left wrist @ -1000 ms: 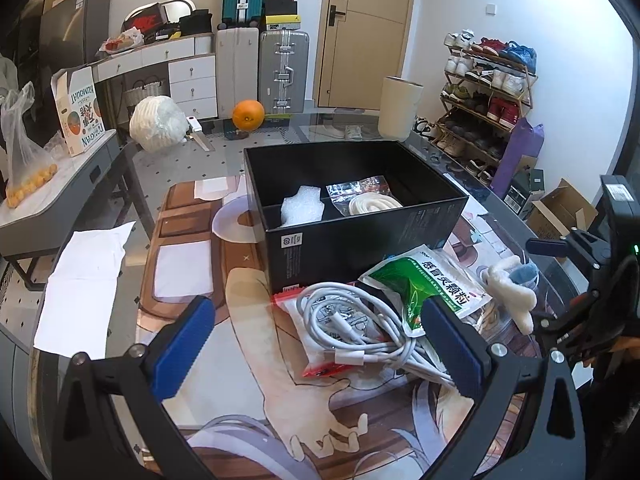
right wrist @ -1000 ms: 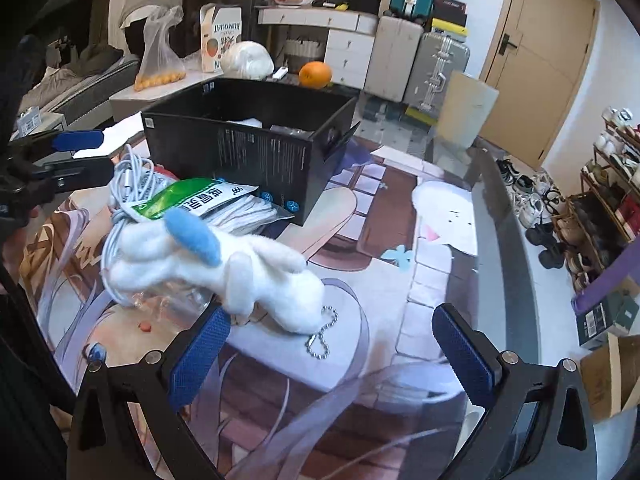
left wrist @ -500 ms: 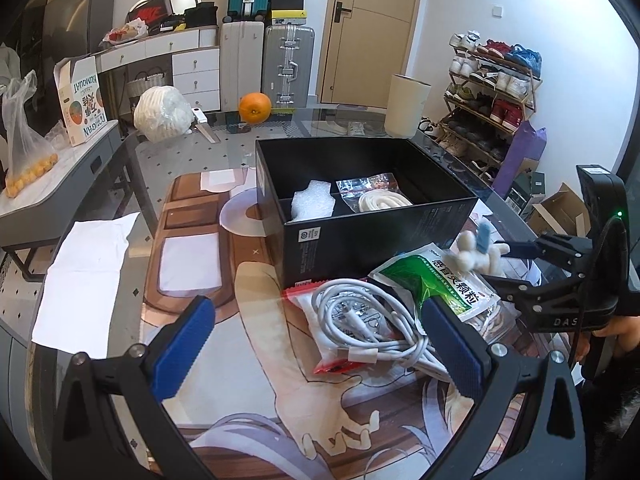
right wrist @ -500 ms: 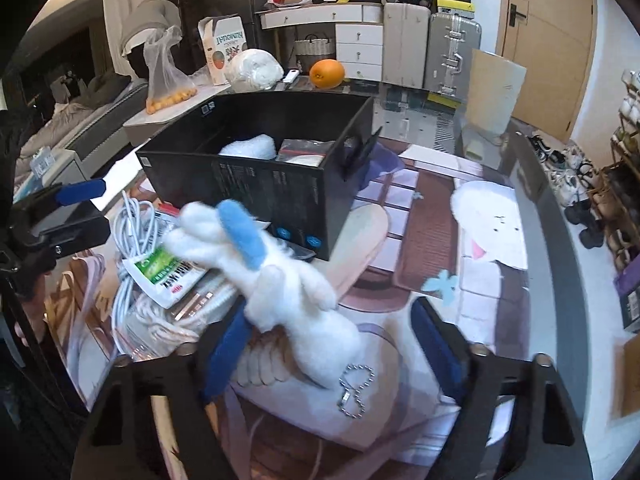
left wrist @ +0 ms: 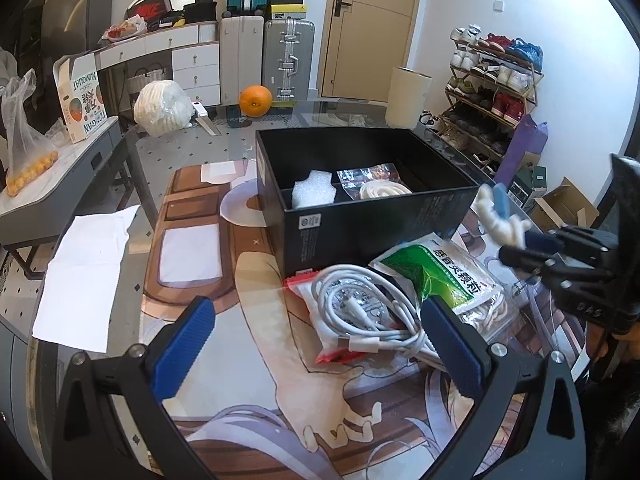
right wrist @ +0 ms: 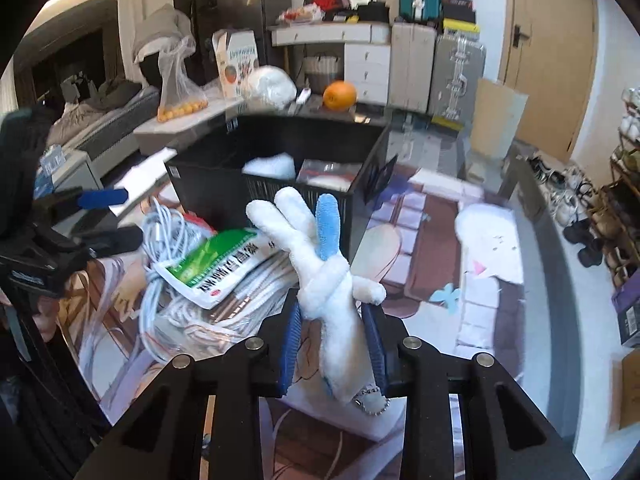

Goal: Organize soft objects
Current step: 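Grasp the white cable bundle with the left gripper while right gripper holds the bunny, then lower the cables and bunny into the black box and open both grippers, then withdraw both grippers from the black box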

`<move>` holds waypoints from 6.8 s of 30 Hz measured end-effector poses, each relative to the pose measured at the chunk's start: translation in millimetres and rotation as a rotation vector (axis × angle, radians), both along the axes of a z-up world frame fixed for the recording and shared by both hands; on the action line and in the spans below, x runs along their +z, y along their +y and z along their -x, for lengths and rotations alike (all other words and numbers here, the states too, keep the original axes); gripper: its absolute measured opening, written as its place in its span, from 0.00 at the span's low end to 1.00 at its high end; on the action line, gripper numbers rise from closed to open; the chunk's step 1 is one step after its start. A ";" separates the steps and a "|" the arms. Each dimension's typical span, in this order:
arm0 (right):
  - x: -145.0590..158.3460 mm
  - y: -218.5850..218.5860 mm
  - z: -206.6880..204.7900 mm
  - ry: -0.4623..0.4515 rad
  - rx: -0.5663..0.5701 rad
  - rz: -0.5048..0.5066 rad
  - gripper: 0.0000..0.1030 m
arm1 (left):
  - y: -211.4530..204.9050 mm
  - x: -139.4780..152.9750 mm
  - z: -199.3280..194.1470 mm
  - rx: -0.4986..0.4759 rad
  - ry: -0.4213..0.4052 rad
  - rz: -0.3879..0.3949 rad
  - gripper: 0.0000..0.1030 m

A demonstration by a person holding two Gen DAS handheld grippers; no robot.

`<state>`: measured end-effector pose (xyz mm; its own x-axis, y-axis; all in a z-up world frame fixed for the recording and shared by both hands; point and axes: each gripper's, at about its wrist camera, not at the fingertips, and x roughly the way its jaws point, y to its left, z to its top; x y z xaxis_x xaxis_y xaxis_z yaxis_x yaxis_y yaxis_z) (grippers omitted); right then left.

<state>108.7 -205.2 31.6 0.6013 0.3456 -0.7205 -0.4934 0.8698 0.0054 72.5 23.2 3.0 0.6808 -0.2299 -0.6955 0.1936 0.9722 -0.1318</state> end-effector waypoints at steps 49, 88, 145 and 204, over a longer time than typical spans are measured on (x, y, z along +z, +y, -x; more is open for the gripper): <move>17.5 0.8 19.7 -0.098 -0.074 -0.056 0.29 | -7.2 -21.9 9.8 -0.009 0.147 0.178 0.56; 51.6 19.3 31.8 -0.201 -0.032 -0.104 0.29 | 12.1 63.0 11.0 0.075 -0.193 0.085 0.55; 44.6 62.2 -103.1 -0.099 -0.011 -0.014 0.29 | -22.3 45.7 -110.4 -0.016 -0.119 0.003 0.55; 39.5 25.6 -23.0 -0.078 -0.015 0.044 0.99 | 10.9 24.6 -26.2 0.125 -0.105 -0.027 1.00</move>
